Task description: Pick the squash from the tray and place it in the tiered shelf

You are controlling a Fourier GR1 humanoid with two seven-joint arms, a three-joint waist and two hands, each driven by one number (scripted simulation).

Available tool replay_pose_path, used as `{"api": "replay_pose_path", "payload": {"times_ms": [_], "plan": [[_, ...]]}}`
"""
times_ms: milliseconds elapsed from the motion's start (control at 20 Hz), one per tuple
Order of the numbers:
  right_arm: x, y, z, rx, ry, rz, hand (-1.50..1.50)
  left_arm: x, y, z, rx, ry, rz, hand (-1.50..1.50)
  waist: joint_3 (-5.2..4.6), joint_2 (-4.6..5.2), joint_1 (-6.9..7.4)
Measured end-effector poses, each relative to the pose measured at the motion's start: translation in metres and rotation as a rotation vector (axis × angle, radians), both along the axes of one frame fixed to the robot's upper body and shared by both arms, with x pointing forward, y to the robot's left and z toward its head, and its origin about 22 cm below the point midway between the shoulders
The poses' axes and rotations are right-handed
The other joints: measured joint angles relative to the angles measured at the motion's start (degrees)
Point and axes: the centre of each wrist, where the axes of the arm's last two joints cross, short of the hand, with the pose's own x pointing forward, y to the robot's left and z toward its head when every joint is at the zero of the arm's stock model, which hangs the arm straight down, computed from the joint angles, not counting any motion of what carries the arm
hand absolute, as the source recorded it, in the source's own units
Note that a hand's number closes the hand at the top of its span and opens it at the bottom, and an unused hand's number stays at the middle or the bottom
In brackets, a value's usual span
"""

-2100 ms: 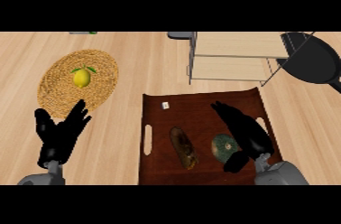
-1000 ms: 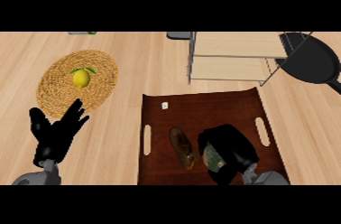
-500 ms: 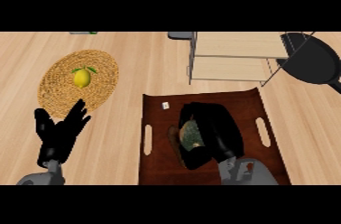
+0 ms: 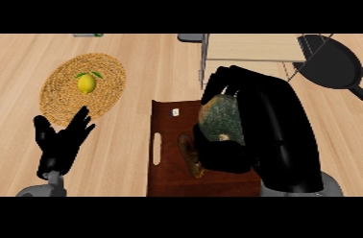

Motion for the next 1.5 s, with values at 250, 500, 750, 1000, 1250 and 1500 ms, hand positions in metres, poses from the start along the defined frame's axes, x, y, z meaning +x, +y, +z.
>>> {"api": "replay_pose_path", "payload": {"times_ms": [250,500,750,1000,1250,1500], "plan": [[0.010,-0.014,0.050,0.041,-0.090,-0.041,1.50,0.000,0.007,-0.001,0.002,0.000,-0.001,0.00,0.03,0.03,-0.03],[0.033,-0.031,0.090,0.076,-0.121,-0.093,1.50,0.001,0.001,0.001,0.000,0.006,0.000,0.00,0.04,0.11,0.10],[0.064,-0.051,0.122,0.081,-0.114,-0.151,1.50,0.001,0.000,-0.001,-0.001,-0.007,-0.009,0.00,0.07,0.24,0.38],[0.094,-0.075,0.145,0.066,-0.087,-0.188,1.50,0.005,0.002,0.001,0.004,0.001,-0.005,0.00,0.07,0.36,0.54],[0.126,-0.083,0.148,0.039,-0.033,-0.186,1.50,0.005,-0.004,0.000,0.006,-0.011,-0.015,0.00,0.07,0.45,0.83],[0.149,-0.096,0.140,-0.014,-0.007,-0.169,1.50,0.004,-0.004,0.000,0.001,-0.017,-0.017,0.00,0.06,0.49,0.81]]}}
